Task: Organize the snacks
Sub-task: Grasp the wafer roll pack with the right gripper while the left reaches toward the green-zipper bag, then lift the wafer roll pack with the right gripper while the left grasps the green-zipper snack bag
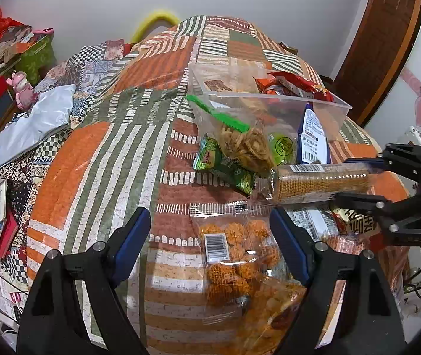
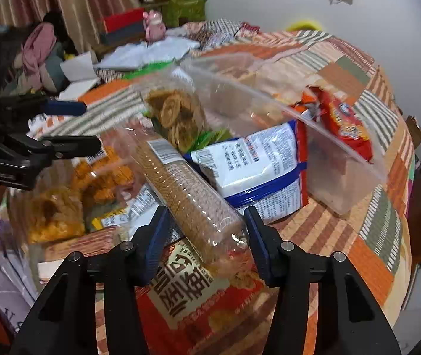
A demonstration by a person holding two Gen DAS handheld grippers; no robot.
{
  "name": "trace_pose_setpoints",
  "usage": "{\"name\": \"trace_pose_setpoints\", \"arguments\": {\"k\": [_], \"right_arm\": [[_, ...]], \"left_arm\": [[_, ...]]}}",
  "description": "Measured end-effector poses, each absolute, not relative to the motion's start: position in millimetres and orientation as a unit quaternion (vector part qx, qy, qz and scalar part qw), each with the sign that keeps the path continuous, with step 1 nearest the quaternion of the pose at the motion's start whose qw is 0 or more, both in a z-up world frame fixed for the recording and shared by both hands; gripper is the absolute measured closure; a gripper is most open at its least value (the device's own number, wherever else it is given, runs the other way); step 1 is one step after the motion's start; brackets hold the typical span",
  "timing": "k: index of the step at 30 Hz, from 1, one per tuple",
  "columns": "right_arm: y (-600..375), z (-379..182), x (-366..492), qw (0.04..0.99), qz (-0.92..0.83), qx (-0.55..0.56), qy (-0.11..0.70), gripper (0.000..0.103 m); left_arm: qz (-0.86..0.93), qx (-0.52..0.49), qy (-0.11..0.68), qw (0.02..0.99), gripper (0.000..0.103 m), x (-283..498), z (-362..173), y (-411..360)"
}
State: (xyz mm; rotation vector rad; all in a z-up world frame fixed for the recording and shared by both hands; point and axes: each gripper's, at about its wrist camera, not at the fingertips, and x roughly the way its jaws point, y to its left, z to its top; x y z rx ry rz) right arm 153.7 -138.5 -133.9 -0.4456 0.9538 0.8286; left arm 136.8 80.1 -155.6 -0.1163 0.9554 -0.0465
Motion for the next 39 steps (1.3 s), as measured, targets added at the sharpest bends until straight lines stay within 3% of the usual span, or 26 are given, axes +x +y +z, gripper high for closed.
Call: {"name": "trace_pose_setpoints", "arguments": {"k": [12, 33, 39], "right_arm": [[-191.5, -125.9, 151.3, 0.816, 0.339, -0.145, 0.447, 0.064], [-184.9, -145.4, 172.0, 0.784, 0.351, -0.175, 0.480, 0.058], [-172.1, -155.0, 188.0, 0.755, 0.373, -0.180, 0.508, 0.058]], "left_arm": [[-0.029, -0.059, 0.453, 0.889, 0.020, 140.8, -147.3, 71.5], [-0.031, -0.096, 0.466, 0.879, 0.020, 218.9, -164.8, 52.9], [-0.035, -0.087, 0.484, 0.870, 0.037, 231.1, -174.2, 46.5]]}}
